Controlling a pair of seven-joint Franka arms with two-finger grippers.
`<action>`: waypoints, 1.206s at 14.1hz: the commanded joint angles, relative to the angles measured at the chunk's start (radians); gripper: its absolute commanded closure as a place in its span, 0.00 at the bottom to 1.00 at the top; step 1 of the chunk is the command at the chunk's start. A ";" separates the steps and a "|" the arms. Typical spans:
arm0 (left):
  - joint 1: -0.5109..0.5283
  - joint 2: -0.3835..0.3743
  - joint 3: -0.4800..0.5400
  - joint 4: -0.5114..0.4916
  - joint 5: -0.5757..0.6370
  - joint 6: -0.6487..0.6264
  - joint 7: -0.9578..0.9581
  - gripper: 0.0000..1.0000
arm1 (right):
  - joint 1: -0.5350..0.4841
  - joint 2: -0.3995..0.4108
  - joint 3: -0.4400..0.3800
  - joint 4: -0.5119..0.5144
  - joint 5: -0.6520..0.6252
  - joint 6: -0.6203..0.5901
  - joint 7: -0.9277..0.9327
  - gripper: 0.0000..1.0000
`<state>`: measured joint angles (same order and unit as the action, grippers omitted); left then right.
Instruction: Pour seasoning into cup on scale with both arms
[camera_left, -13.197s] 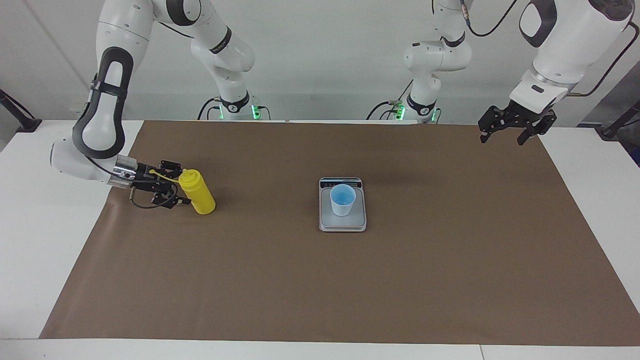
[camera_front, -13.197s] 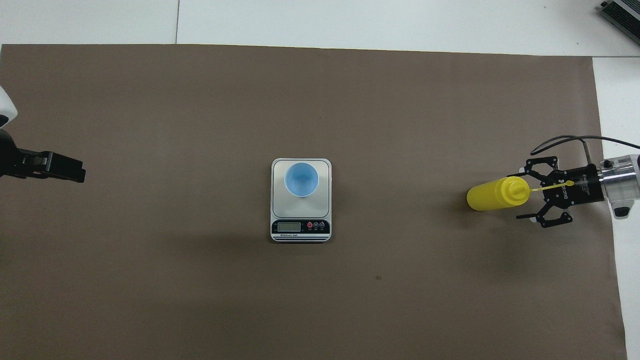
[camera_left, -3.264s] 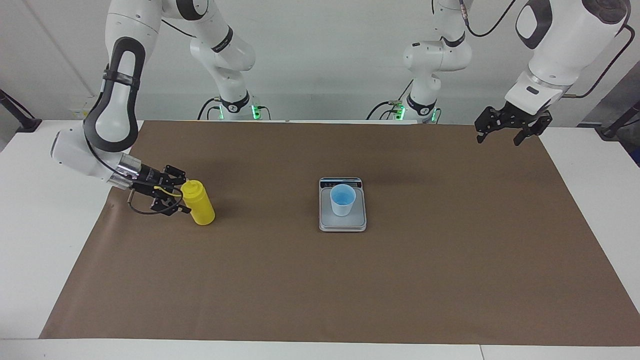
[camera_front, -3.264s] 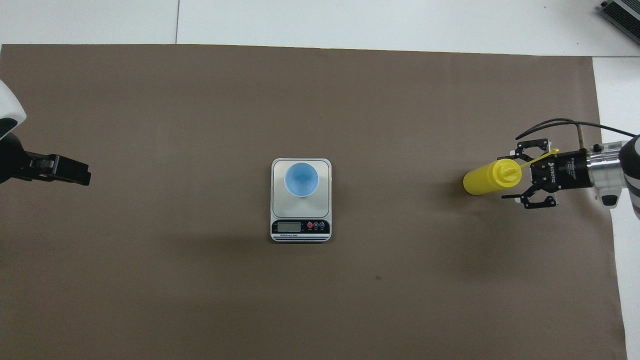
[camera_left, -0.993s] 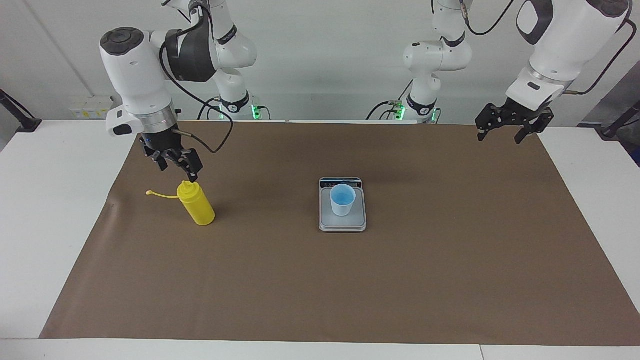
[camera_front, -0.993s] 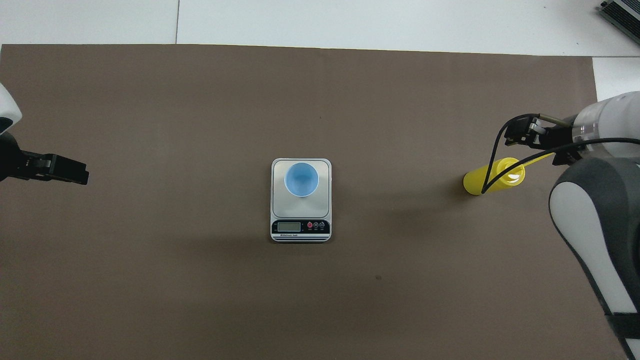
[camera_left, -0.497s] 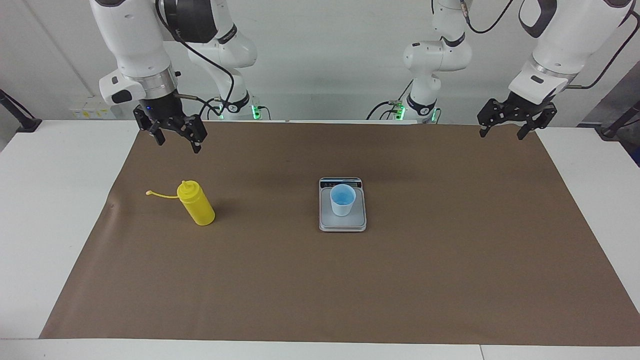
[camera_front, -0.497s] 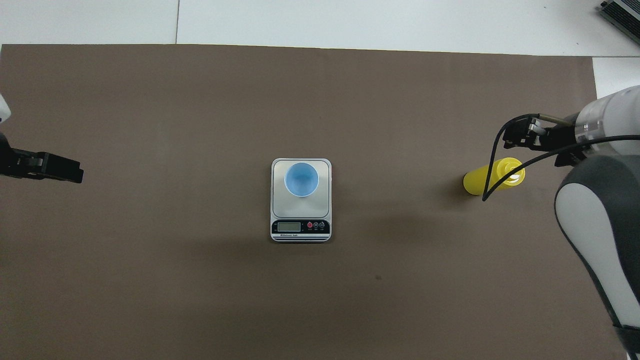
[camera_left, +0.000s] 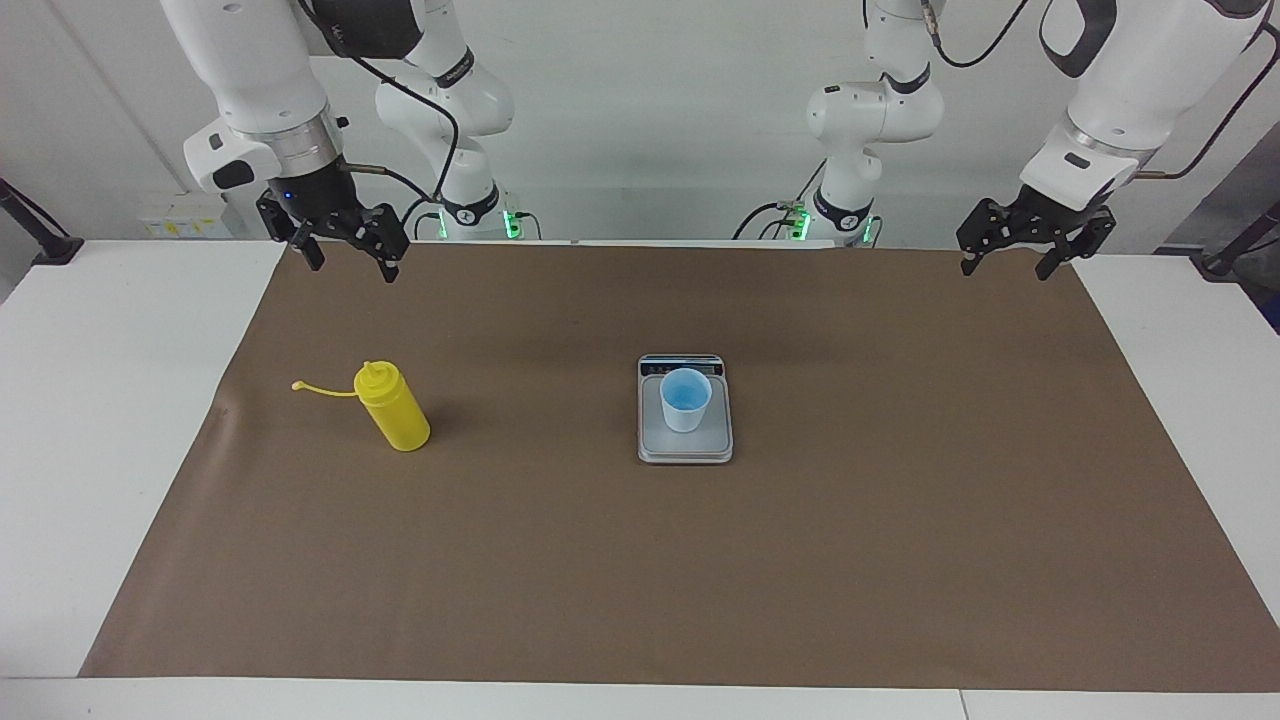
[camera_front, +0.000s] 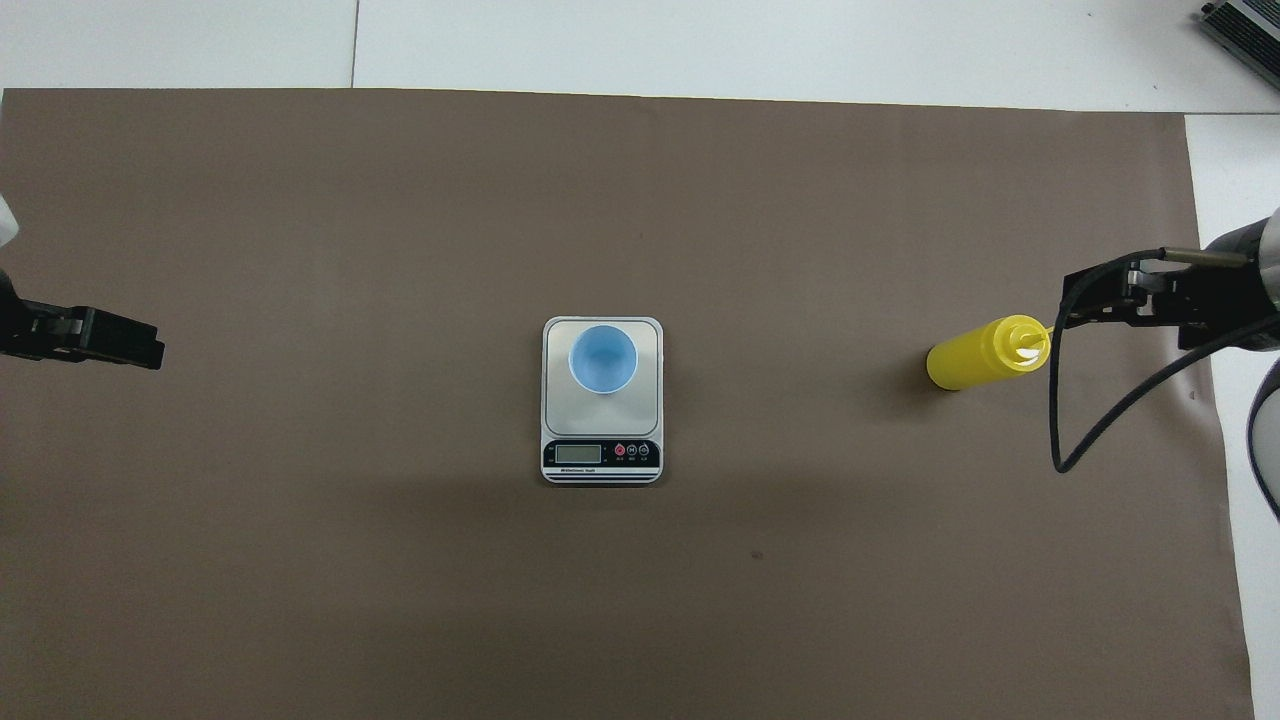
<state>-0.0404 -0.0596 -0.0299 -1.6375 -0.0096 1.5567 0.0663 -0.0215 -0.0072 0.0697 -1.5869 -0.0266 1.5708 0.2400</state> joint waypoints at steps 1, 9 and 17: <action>0.011 -0.020 -0.005 -0.019 0.002 -0.009 0.006 0.00 | -0.017 -0.050 0.005 -0.074 0.017 0.038 -0.034 0.00; 0.011 -0.020 -0.005 -0.019 0.002 -0.010 0.006 0.00 | -0.020 -0.051 0.005 -0.071 0.019 0.026 -0.028 0.00; 0.011 -0.020 -0.005 -0.019 0.002 -0.010 0.006 0.00 | -0.021 -0.051 0.004 -0.071 0.020 0.026 -0.028 0.00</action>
<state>-0.0401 -0.0596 -0.0299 -1.6376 -0.0096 1.5559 0.0663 -0.0284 -0.0329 0.0690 -1.6276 -0.0261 1.5818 0.2385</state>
